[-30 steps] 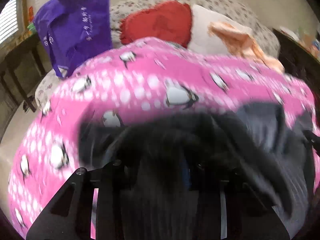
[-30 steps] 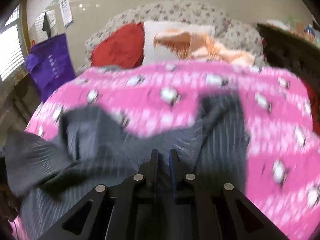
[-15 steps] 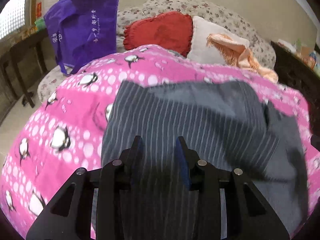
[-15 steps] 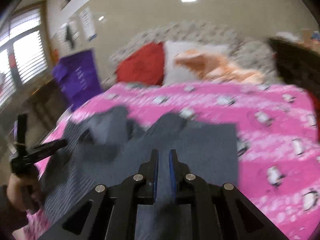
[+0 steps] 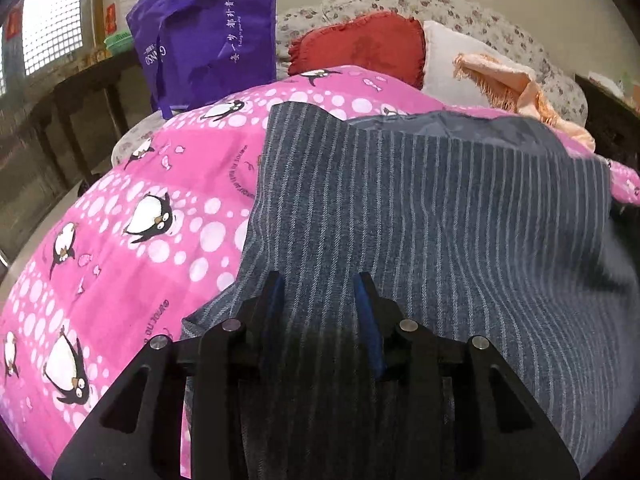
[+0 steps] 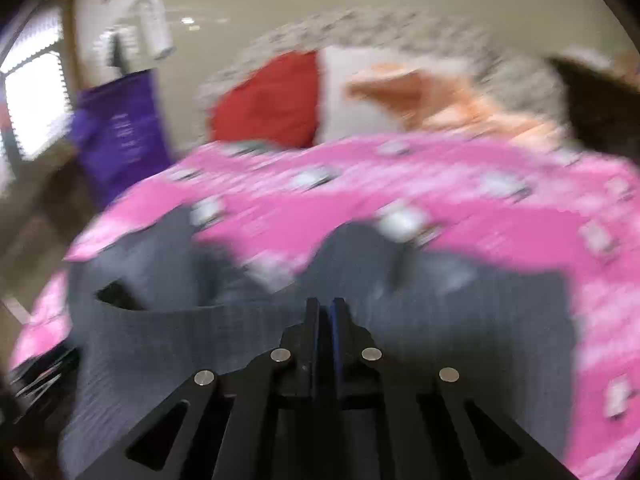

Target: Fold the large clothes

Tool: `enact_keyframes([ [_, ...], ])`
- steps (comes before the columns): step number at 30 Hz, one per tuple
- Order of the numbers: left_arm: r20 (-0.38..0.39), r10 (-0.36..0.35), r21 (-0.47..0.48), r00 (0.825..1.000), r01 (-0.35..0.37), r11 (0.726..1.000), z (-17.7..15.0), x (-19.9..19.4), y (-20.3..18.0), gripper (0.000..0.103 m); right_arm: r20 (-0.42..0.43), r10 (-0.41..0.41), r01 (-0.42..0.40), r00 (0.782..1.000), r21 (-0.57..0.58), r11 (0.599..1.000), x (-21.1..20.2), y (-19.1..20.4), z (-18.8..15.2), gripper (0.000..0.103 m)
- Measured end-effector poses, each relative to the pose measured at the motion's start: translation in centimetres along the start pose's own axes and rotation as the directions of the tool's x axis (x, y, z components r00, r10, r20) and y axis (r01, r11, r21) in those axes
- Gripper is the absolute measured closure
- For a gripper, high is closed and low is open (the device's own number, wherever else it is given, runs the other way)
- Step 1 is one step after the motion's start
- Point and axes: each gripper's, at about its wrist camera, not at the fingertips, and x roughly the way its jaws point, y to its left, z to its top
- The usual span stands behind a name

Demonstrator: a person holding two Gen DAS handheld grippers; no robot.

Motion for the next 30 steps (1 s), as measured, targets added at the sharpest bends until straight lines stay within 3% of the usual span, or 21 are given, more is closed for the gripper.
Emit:
enact_keyframes([
  [4, -0.003, -0.018, -0.018, 1.000, 0.018, 1.000, 0.0, 0.2, 0.5, 0.065, 0.041, -0.071, 0.069, 0.997, 0.037, 0.997, -1.9, -2.2, 0.7, 0.098],
  [6, -0.006, -0.018, -0.022, 1.000, 0.018, 1.000, 0.0, 0.3, 0.5, 0.065, 0.056, 0.017, -0.018, 0.998, 0.012, 1.000, -3.6, -1.4, 0.1, 0.097],
  [7, -0.007, -0.016, -0.021, 1.000, 0.016, 1.000, 0.0, 0.3, 0.5, 0.065, 0.048, 0.108, -0.107, 0.993, -0.033, 0.994, -4.3, -0.2, -0.5, 0.097],
  [9, -0.006, -0.012, -0.017, 1.000, 0.012, 1.000, -0.1, 0.3, 0.5, 0.065, -0.011, 0.255, -0.253, 0.967, -0.163, 0.954, -4.7, 2.5, -1.9, 0.097],
  [10, -0.007, -0.014, -0.017, 1.000, 0.014, 1.000, 0.0, 0.4, 0.5, 0.065, -0.052, 0.239, -0.245, 0.970, -0.230, 0.942, -4.1, 3.4, -2.8, 0.097],
  [11, -0.007, -0.014, -0.016, 1.000, 0.014, 1.000, 0.0, 0.4, 0.5, 0.065, -0.103, 0.153, -0.173, 0.983, -0.239, 0.955, -2.4, 2.7, -3.3, 0.097],
  [12, -0.007, -0.014, -0.016, 1.000, 0.014, 1.000, 0.0, 0.4, 0.5, 0.065, -0.133, 0.087, -0.109, 0.987, -0.173, 0.979, -1.2, 0.8, -3.4, 0.101],
  [14, -0.007, -0.012, -0.015, 1.000, 0.012, 1.000, 0.0, 0.4, 0.5, 0.065, -0.075, 0.053, -0.052, 0.996, 0.024, 0.998, -1.6, -4.0, -2.5, 0.103],
  [17, -0.007, -0.009, -0.013, 1.000, 0.009, 1.000, -0.1, 0.4, 0.5, 0.064, -0.045, -0.067, 0.069, 0.997, 0.034, 0.997, -3.2, -4.9, -1.3, 0.101],
  [18, -0.007, -0.008, -0.013, 1.000, 0.008, 1.000, -0.1, 0.4, 0.4, 0.064, -0.036, -0.053, 0.054, 0.998, 0.013, 0.998, -3.7, -4.2, -1.0, 0.101],
  [20, -0.007, -0.004, -0.009, 1.000, 0.004, 1.000, 0.0, 0.5, 0.4, 0.064, -0.026, 0.098, -0.100, 0.995, -0.059, 0.993, -4.8, -0.9, -1.0, 0.101],
  [22, -0.008, -0.007, -0.011, 1.000, 0.006, 1.000, 0.0, 0.5, 0.4, 0.064, -0.063, 0.237, -0.245, 0.969, -0.177, 0.953, -4.7, 2.4, -1.6, 0.100],
  [23, -0.008, -0.009, -0.013, 1.000, 0.009, 1.000, -0.1, 0.5, 0.4, 0.064, -0.103, 0.256, -0.274, 0.961, -0.242, 0.931, -4.0, 3.7, -2.2, 0.100],
  [24, -0.009, -0.011, -0.015, 1.000, 0.011, 1.000, -0.1, 0.6, 0.4, 0.064, -0.129, 0.199, -0.227, 0.972, -0.270, 0.936, -3.0, 3.9, -2.6, 0.100],
  [25, -0.009, -0.010, -0.015, 1.000, 0.010, 1.000, -0.1, 0.6, 0.4, 0.064, -0.145, 0.066, -0.101, 0.987, -0.249, 0.963, -1.4, 2.7, -2.9, 0.100],
  [26, -0.009, -0.008, -0.013, 1.000, 0.008, 1.000, -0.1, 0.6, 0.4, 0.064, -0.164, -0.024, -0.001, 0.986, -0.148, 0.989, -0.4, 0.4, -2.9, 0.103],
  [28, -0.011, -0.001, -0.008, 1.000, 0.001, 1.000, 0.0, 0.6, 0.3, 0.064, -0.107, -0.004, 0.013, 0.994, 0.089, 0.996, -1.4, -3.4, -2.3, 0.102],
  [30, -0.012, 0.005, -0.005, 1.000, -0.005, 1.000, 0.0, 0.7, 0.2, 0.064, -0.073, -0.025, 0.027, 0.997, 0.026, 0.999, -2.9, -2.3, -2.1, 0.101],
])
